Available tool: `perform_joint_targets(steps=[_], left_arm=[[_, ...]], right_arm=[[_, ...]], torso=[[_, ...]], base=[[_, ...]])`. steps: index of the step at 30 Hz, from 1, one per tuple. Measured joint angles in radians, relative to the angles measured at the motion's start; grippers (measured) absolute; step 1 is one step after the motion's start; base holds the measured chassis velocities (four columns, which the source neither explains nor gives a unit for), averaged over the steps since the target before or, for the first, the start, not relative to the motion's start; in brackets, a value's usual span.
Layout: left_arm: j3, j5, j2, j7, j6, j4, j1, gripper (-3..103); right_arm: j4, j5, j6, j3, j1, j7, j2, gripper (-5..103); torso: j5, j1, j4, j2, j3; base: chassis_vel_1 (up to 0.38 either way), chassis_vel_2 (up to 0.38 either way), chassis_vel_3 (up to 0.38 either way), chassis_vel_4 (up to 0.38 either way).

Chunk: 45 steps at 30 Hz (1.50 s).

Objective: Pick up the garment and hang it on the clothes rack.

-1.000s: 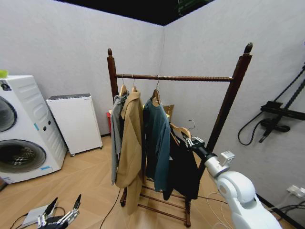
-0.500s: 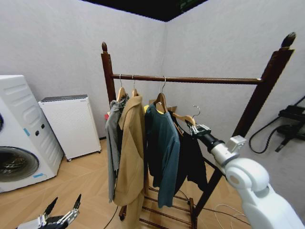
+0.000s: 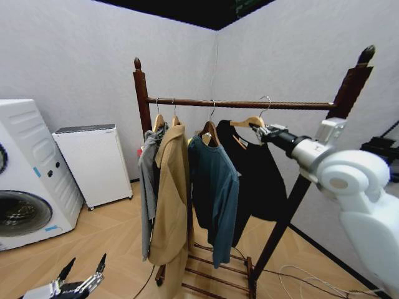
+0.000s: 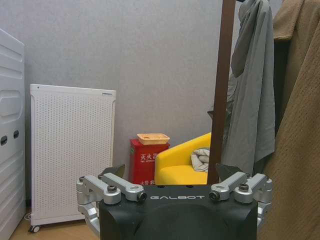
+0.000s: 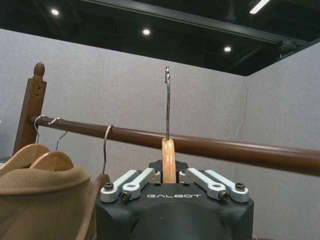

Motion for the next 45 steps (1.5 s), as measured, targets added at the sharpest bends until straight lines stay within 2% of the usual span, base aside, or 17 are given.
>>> perform_joint_targets(steps=[7,18,25,33,35,38,45], left_arm=[[0.000,0.000,0.000,0.000,0.000,0.000,0.000,100],[0.000,0.000,0.000,0.000,0.000,0.000,0.000,100],[0.000,0.000,0.000,0.000,0.000,0.000,0.000,100],[0.000,0.000,0.000,0.000,0.000,0.000,0.000,100],[0.000,0.000,0.000,0.000,0.000,0.000,0.000,100],[0.000,0.000,0.000,0.000,0.000,0.000,0.000,100],[0.000,0.000,0.000,0.000,0.000,0.000,0.000,100]], right_arm=[[-0.057,0.061,0.001,-0.119,0.101,0.061,-0.010,10],[-0.120,0.151,0.004,-0.203,0.156,0.092,-0.040,10],[-0.192,0.174,0.006,-0.314,0.248,0.128,0.005,10],[-0.251,0.176,0.006,-0.389,0.320,0.171,0.058,10],[-0.278,0.186,0.006,-0.429,0.362,0.205,0.090,10],[-0.294,0.205,0.007,-0.453,0.386,0.240,0.111,10],[-0.300,0.208,0.007,-0.461,0.366,0.268,0.116,10]], torso=[[0.0002,0.000,0.0000,0.000,0.000],[0.0004,0.000,-0.0001,0.000,0.000],[0.0000,0.000,-0.0001,0.000,0.000],[0.0002,0.000,-0.0001,0.000,0.000],[0.0001,0.000,-0.0001,0.000,0.000],[-0.0003,0.000,0.0001,0.000,0.000],[0.0001,0.000,-0.0001,0.000,0.000]], base=[[0.000,0.000,0.000,0.000],[0.000,0.000,0.000,0.000],[0.000,0.000,0.000,0.000],[0.000,0.000,0.000,0.000],[0.000,0.000,0.000,0.000],[0.000,0.000,0.000,0.000],[0.000,0.000,0.000,0.000]])
